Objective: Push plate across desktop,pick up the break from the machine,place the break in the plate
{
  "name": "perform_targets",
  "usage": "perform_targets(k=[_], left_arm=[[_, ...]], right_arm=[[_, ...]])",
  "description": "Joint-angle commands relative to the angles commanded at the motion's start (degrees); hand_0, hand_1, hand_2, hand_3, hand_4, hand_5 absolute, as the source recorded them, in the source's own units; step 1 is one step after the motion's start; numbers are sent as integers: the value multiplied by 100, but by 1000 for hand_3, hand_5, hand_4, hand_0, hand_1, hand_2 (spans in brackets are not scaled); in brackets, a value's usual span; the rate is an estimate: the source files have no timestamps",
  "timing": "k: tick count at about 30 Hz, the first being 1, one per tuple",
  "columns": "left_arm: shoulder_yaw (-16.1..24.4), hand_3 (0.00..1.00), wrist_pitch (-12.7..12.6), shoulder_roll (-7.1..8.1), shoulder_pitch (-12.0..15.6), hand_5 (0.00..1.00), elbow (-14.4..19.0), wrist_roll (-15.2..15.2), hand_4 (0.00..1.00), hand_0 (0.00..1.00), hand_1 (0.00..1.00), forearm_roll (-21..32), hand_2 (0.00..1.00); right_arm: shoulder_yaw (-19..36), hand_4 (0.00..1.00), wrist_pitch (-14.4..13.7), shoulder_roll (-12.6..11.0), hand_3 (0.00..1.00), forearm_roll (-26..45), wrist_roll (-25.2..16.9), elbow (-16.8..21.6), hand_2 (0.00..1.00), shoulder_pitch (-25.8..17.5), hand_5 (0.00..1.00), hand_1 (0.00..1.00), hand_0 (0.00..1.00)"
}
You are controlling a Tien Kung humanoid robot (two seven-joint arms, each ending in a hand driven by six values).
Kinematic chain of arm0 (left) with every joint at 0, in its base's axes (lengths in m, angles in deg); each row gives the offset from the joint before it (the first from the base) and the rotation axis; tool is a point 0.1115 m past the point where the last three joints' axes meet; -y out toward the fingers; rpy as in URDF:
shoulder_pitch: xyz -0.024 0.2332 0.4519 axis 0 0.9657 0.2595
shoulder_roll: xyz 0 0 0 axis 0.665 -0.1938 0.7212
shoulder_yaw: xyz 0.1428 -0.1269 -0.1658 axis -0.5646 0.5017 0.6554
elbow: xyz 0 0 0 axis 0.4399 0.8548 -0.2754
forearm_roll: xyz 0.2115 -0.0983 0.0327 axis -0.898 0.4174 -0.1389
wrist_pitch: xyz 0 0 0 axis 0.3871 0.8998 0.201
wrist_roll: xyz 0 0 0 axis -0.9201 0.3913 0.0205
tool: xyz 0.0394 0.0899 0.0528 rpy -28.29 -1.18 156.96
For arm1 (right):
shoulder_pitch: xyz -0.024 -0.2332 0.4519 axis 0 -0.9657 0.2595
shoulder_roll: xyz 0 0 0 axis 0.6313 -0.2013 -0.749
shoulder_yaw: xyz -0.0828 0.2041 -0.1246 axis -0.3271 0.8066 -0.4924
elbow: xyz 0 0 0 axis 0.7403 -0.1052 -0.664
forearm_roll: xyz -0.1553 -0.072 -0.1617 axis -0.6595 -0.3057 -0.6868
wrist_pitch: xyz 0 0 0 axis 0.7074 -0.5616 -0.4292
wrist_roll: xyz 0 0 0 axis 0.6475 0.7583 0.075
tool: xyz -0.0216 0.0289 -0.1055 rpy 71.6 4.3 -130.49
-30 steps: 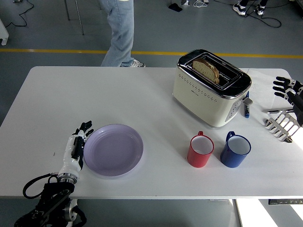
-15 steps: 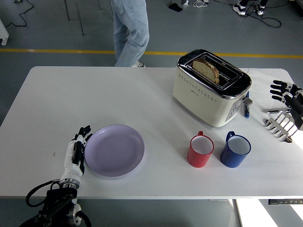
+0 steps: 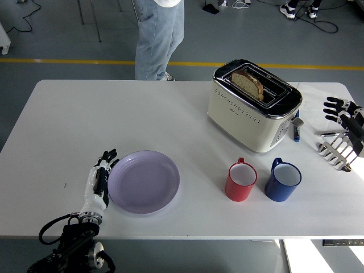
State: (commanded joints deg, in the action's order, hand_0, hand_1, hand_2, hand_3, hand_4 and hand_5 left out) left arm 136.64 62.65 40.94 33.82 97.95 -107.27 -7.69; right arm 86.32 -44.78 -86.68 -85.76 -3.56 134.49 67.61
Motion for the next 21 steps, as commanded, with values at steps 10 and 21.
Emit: perform_targets(k=[10,21], left_arm=[[-256,824,53,-5,-153,998,-21,13,611,802,857,117,890],[-425,823,145,-5,-241,998,-28,35,609,802,857,260,888]], right_arm=[[25,421,3,-1,717,0,1,1,735,24,599,748,803],[40,420,6,3,718,-1,2,-1,735,36,599,748,803]])
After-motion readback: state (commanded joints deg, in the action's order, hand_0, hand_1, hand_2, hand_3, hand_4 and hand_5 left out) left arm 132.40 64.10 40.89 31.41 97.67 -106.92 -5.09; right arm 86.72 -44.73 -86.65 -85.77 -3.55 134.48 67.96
